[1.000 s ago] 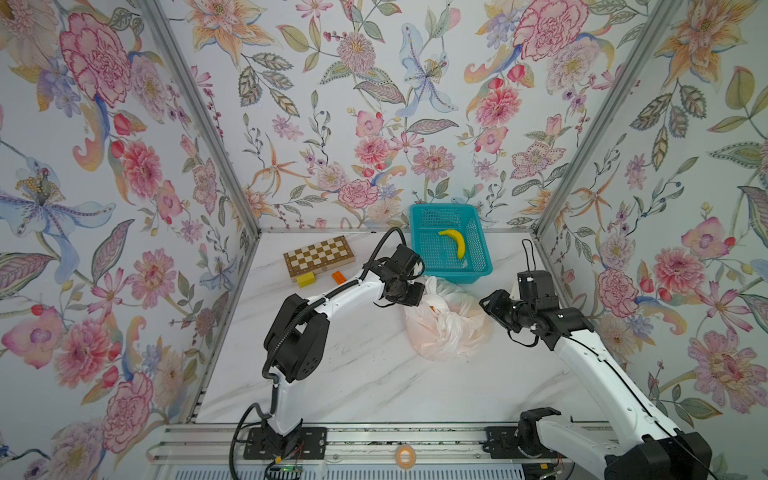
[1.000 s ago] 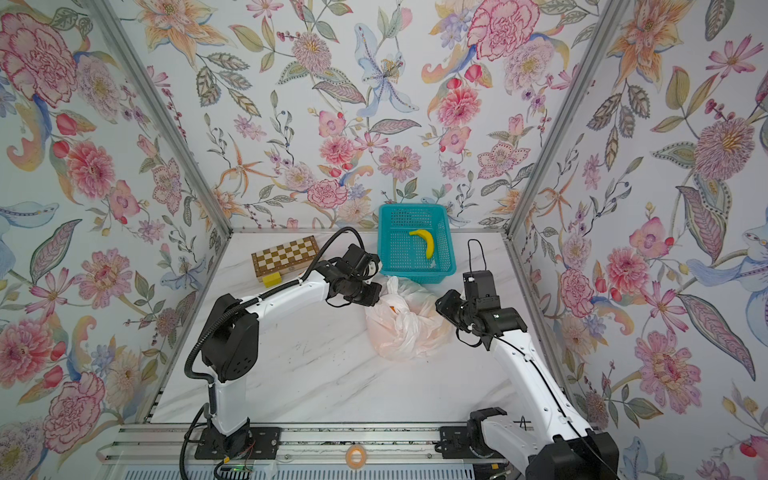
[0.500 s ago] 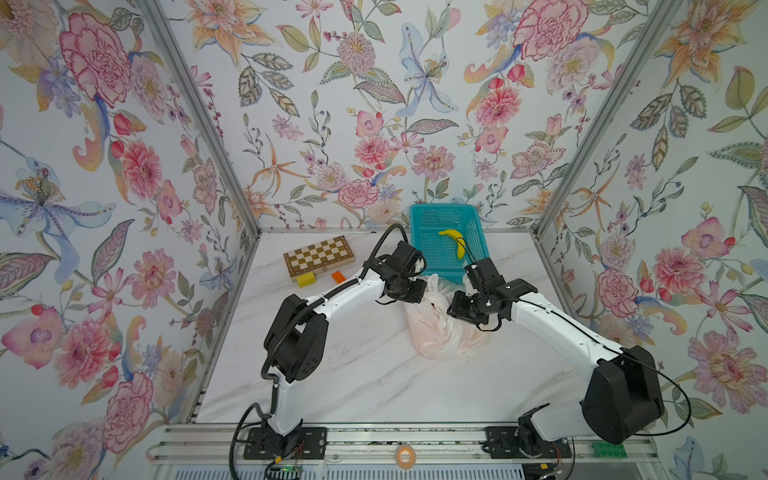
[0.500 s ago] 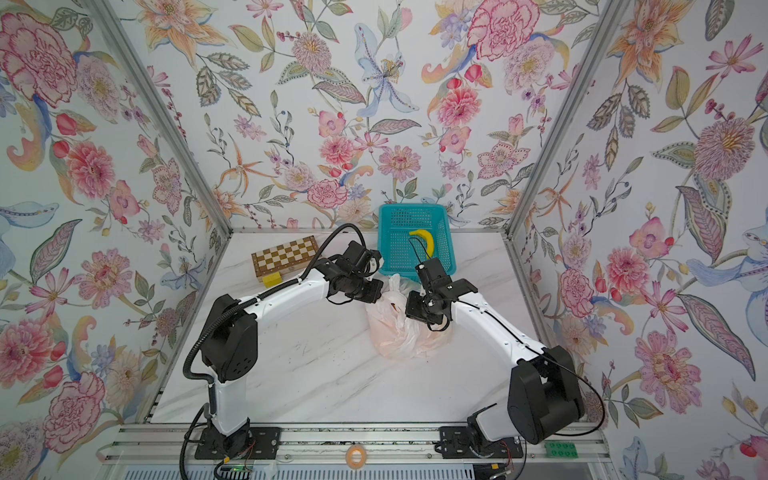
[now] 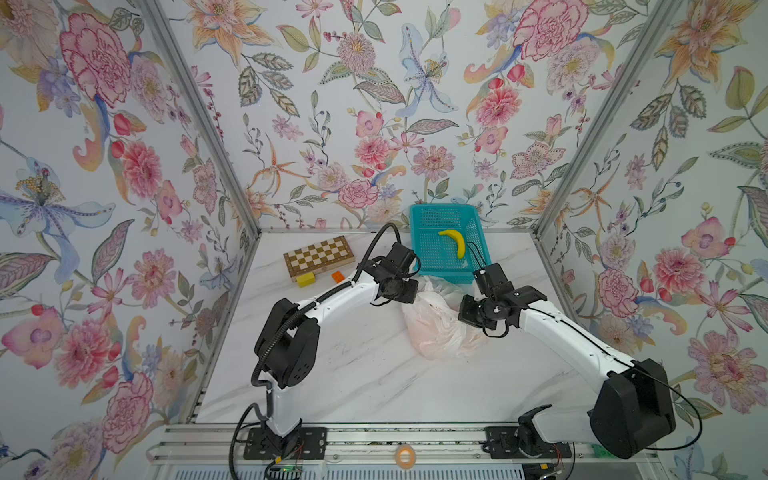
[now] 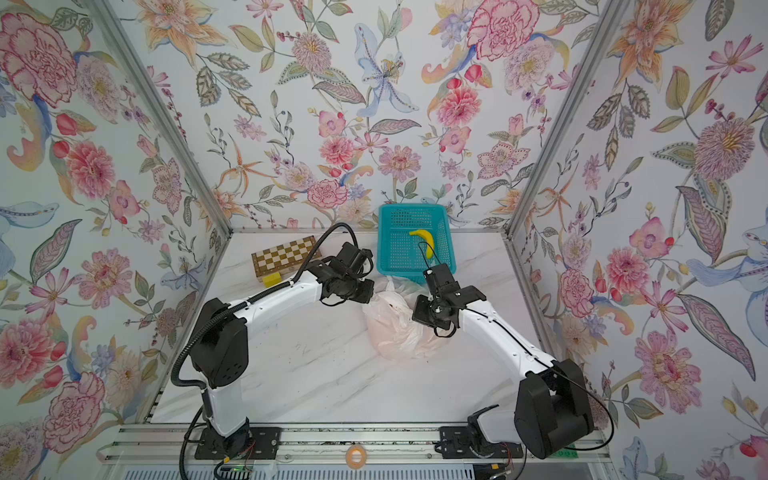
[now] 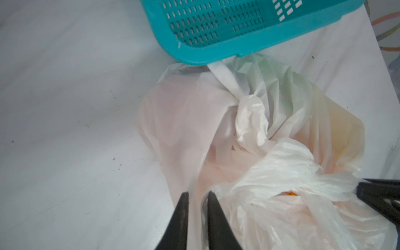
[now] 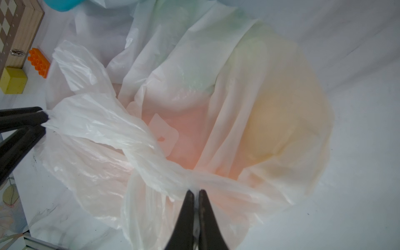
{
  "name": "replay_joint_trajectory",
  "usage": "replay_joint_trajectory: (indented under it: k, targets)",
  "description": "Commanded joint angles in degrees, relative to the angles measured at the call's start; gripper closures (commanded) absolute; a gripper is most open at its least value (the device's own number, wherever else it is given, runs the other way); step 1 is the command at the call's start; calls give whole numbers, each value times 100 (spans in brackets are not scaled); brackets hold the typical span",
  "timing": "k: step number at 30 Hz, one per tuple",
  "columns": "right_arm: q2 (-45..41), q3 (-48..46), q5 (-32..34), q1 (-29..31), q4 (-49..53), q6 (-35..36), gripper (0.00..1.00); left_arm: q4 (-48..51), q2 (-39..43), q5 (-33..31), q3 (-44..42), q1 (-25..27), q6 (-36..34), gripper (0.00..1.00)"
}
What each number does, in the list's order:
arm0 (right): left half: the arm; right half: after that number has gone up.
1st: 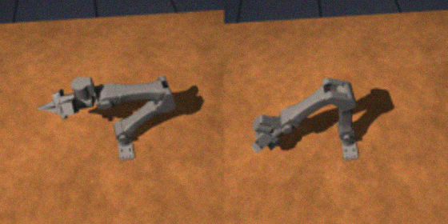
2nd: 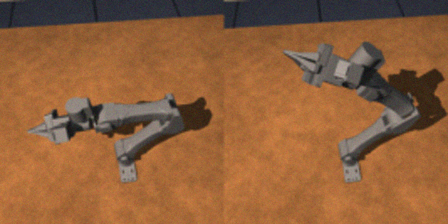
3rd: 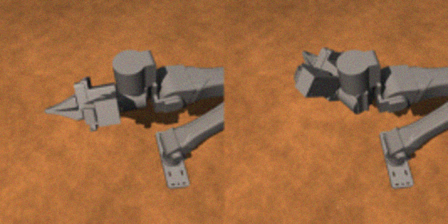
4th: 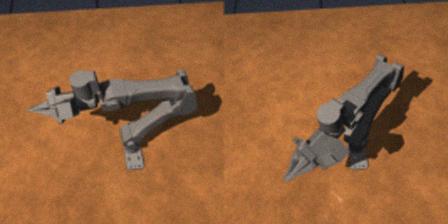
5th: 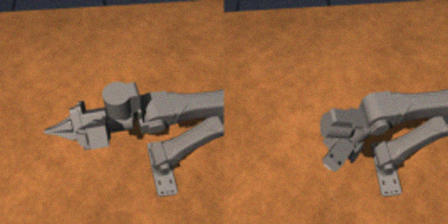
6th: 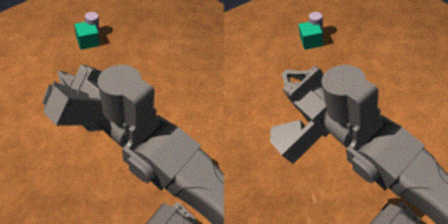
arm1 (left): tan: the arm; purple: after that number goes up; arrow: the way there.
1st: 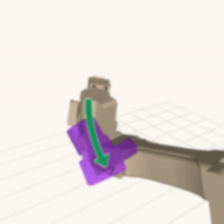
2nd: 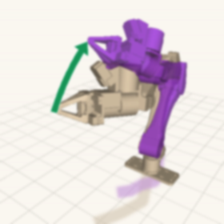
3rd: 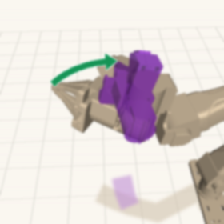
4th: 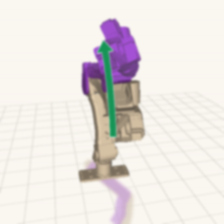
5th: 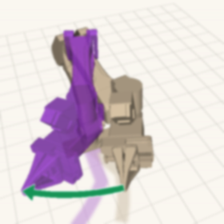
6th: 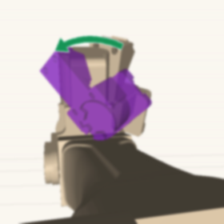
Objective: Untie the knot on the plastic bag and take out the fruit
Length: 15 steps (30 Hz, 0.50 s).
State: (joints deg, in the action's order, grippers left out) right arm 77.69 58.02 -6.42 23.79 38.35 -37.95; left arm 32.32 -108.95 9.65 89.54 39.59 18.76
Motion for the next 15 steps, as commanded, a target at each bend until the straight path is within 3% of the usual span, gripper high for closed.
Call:
replay_joint_trajectory:
  k: [1,4,8,15]
  targets:
    - [-118,-97,-29,-15,106,-44,92,-208,346,-141,-37,-120,-315,68]
    - [-114,-55,-198,3,50,-63,92,-632,521,116,-9,-119,-585,58]
    - [-123,-19,-296,20,-2,-93,91,-1294,734,1005,-84,-103,-1615,43]
    - [-93,68,-431,47,-19,-132,91,-45,266,1708,901,31,-3762,38]
